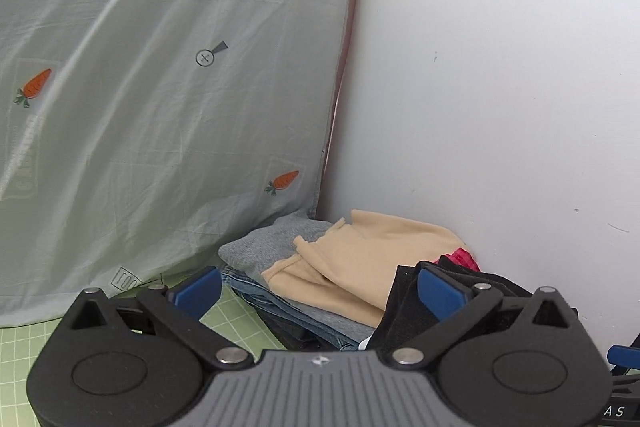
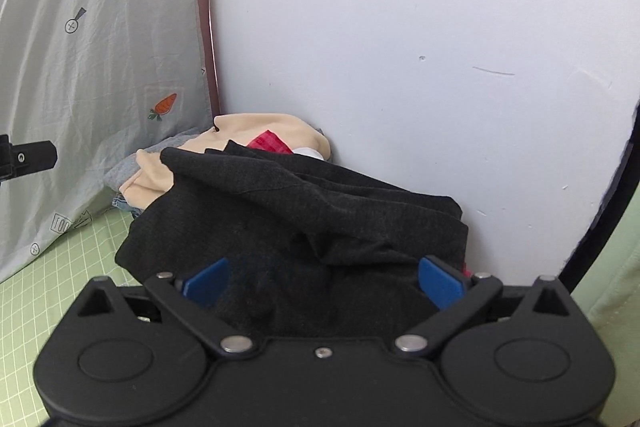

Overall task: Fold clothes
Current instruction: 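Open both grippers and withdraw from the clothes stack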

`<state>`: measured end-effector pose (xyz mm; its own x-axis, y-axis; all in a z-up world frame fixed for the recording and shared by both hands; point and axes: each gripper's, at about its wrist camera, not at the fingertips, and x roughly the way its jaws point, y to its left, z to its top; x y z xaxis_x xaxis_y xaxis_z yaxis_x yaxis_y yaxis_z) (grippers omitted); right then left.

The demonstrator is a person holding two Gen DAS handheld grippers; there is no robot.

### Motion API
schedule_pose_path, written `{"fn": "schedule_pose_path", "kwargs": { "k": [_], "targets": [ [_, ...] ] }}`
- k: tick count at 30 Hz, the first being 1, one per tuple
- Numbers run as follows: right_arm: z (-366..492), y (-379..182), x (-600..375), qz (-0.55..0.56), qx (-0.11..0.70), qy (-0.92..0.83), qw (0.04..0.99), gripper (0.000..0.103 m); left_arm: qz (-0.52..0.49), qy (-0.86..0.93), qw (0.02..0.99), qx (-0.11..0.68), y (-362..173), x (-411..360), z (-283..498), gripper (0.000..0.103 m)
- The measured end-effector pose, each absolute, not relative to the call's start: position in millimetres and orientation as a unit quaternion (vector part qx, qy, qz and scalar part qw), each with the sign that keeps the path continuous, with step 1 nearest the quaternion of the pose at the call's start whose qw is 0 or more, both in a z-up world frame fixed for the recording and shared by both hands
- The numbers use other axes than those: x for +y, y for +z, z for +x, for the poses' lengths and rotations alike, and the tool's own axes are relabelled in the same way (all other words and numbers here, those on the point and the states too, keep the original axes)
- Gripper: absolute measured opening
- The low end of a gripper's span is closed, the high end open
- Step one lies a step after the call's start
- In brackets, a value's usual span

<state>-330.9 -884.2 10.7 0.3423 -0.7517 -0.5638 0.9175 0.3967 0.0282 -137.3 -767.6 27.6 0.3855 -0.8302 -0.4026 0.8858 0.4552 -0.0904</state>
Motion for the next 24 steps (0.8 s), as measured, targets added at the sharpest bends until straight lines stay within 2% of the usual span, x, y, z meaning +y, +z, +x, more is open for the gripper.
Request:
{"fn": "schedule_pose_path", "kwargs": {
  "k": [4,10,15,24],
  "targets": [
    [-336.2,18.6,-836.1,0.158,0.22,-0.515,0.813,0.103,0.071,-0.505,0.837,0.201,33.0,-718.2,-148.4,0.103],
    [-337.7,17.6,-771.8,0.178,0.224,-0.519,0.806,0.103,0.082,-0.518,0.814,0.25,25.8,-654.3,-148.6,0.103],
    [-339.4,10.9,-718.7,0.194,0.231,-0.531,0.792,0.103,0.125,-0.525,0.804,0.251,15.1,-602.5,-158.2,0.103],
    [-342.1,3.5,-632.7,0.198,0.237,-0.535,0.786,0.103,0.144,-0.532,0.794,0.256,5.1,-530.5,-161.6,0.103]
  ]
}}
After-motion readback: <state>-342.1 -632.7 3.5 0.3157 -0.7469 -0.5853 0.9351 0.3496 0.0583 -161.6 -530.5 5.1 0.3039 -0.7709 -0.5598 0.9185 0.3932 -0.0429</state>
